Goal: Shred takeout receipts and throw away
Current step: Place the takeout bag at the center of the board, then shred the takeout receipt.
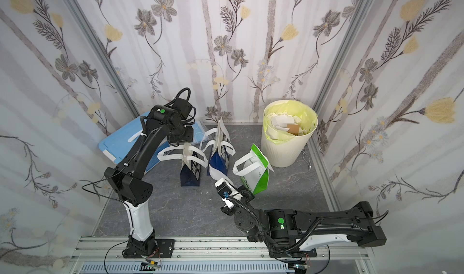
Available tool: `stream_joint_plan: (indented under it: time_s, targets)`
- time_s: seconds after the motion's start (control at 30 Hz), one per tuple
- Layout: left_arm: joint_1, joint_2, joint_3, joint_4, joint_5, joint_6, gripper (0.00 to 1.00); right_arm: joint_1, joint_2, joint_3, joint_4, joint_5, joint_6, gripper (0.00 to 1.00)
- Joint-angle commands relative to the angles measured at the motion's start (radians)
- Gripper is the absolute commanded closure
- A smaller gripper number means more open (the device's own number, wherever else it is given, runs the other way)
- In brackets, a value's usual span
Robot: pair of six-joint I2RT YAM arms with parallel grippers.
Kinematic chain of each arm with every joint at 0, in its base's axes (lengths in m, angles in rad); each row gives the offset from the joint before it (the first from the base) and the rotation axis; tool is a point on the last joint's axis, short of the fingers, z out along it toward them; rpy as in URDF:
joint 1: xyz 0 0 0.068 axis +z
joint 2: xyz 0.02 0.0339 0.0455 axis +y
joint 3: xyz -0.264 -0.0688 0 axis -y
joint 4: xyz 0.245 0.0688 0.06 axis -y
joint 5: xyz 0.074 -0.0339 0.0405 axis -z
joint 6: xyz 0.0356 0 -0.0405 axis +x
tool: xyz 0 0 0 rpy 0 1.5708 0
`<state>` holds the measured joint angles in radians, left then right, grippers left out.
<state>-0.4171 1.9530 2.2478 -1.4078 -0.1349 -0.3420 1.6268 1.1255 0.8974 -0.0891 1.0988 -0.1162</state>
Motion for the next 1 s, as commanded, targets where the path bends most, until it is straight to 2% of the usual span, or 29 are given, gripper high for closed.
stream_joint_plan:
  time_s: [0.0, 0.17, 0.37, 0.57, 0.63, 0.7, 0.8, 0.9, 0.97]
  targets:
    - [0.002, -0.007, 0.025, -0.005, -0.013, -0.009, 0.26, -0.001, -0.004, -0.003, -0.005, 0.016, 0.024, 1.0]
    - [0.01, -0.027, 0.032, 0.007, 0.01, -0.003, 0.19, 0.0, 0.002, -0.003, -0.006, 0.009, 0.029, 1.0]
    - [0.012, -0.042, 0.056, 0.024, 0.076, -0.002, 0.15, -0.001, 0.011, 0.003, -0.02, -0.018, 0.048, 1.0]
    - [0.01, -0.104, 0.133, 0.044, 0.103, -0.002, 0.15, -0.023, 0.019, 0.003, -0.026, -0.1, 0.091, 1.0]
    - [-0.004, -0.159, 0.125, 0.087, 0.156, 0.029, 0.15, -0.044, 0.017, 0.006, -0.017, -0.168, 0.106, 1.0]
    - [-0.042, -0.243, 0.055, 0.173, 0.19, 0.097, 0.16, -0.083, 0.004, 0.007, -0.009, -0.274, 0.131, 1.0]
    - [-0.099, -0.408, -0.137, 0.367, 0.205, 0.177, 0.17, -0.151, -0.026, 0.008, -0.008, -0.427, 0.161, 1.0]
    - [-0.123, -0.597, -0.394, 0.629, 0.273, 0.229, 0.21, -0.208, -0.055, 0.023, -0.043, -0.541, 0.171, 1.0]
    - [-0.136, -0.769, -0.63, 0.869, 0.393, 0.316, 0.24, -0.251, -0.086, 0.033, -0.079, -0.619, 0.182, 1.0]
